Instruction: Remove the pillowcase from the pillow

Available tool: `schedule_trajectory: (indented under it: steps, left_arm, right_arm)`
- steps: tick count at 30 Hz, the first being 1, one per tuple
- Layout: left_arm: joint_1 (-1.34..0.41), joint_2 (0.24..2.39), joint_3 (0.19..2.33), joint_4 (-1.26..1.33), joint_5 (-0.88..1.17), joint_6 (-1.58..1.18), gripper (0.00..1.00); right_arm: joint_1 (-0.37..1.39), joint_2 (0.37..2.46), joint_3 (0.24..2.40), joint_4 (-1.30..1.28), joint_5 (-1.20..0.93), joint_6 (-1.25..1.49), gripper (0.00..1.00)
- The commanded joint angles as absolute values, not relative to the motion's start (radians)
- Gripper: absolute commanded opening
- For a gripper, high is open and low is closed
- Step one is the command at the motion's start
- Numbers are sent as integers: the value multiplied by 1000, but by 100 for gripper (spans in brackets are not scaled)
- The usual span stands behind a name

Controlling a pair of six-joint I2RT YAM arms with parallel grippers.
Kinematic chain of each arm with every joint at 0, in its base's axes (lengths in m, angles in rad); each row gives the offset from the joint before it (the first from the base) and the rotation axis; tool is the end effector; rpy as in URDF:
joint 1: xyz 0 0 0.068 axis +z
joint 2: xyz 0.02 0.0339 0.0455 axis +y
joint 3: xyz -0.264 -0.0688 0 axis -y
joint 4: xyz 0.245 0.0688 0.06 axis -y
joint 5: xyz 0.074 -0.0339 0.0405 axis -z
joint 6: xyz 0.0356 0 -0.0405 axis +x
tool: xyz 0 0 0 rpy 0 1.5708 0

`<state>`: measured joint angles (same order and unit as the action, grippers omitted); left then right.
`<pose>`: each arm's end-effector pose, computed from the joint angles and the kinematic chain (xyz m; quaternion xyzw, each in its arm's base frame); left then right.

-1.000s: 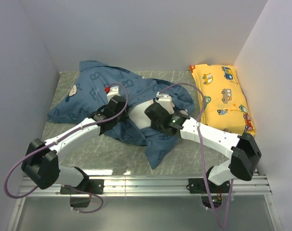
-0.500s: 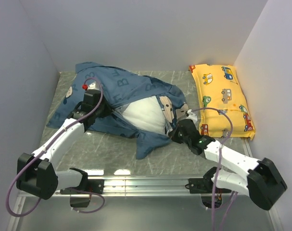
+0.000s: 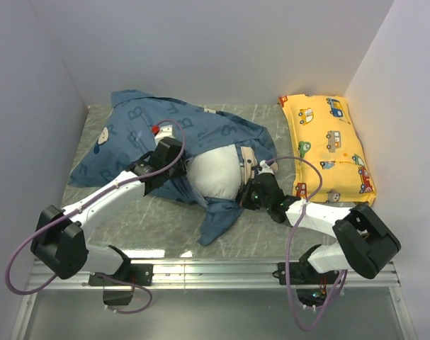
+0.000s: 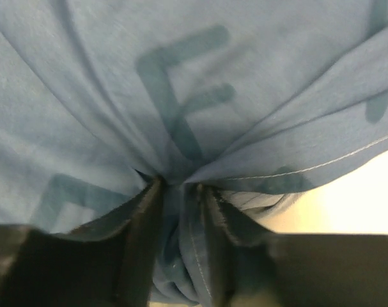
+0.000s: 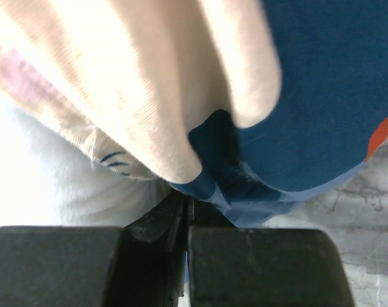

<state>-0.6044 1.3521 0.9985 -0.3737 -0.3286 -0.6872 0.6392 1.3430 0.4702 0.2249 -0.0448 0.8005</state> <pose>0.2483 -0.1575 0.2711 -0.1042 0.8965 -0.1239 0.4123 0.2006 0.1511 0.1554 0.0622 0.8931 0.3085 0.3215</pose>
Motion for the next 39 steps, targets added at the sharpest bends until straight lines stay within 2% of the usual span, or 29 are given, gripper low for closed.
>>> schedule_trajectory:
  steps: [1, 3, 6, 15, 25, 31, 36, 39]
  left_arm:
    - [-652, 1353, 1063, -457, -411, -672, 44]
    - [-672, 1351, 1095, -485, -426, -664, 53]
    - [-696, 1344, 1140, -511, -431, -647, 59]
    - [-773, 1353, 1256, -566, -405, -606, 70]
    - [-851, 1361, 1362, -638, -448, -589, 72]
    - [-960, 1379, 1451, -703, -515, -606, 72]
    - [-1060, 1405, 1454, -698, -557, -653, 73]
    - [-1092, 1439, 1419, -669, -572, -690, 76]
  right_arm:
    - [664, 1302, 497, 247, -84, 778, 0]
    - [669, 1295, 503, 229, -77, 776, 0]
    - [684, 1282, 518, 203, -58, 778, 0]
    - [699, 1250, 538, 150, -26, 775, 0]
    - [699, 1238, 541, 130, -17, 775, 0]
    - [698, 1235, 545, 126, -14, 775, 0]
    - [699, 1232, 540, 126, -11, 778, 0]
    - [699, 1227, 535, 127, -9, 784, 0]
